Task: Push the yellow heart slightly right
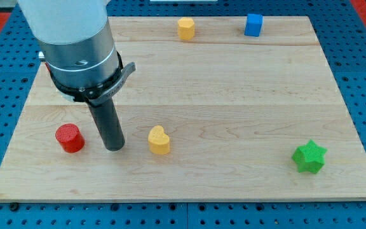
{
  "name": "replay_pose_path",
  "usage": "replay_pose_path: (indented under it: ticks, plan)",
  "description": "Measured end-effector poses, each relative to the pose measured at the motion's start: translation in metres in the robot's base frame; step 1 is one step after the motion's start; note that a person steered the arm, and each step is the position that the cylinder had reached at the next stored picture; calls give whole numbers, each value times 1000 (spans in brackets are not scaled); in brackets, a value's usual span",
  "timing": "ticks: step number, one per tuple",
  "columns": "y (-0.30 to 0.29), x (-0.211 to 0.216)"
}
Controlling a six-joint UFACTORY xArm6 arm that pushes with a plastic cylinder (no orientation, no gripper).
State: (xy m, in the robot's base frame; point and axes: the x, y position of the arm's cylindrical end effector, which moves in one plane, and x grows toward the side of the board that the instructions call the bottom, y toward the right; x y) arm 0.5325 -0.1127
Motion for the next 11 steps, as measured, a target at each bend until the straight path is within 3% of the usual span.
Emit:
replay_pose_path:
  ticks: [2,11]
  plan:
    - [48,4]
    - [56,4]
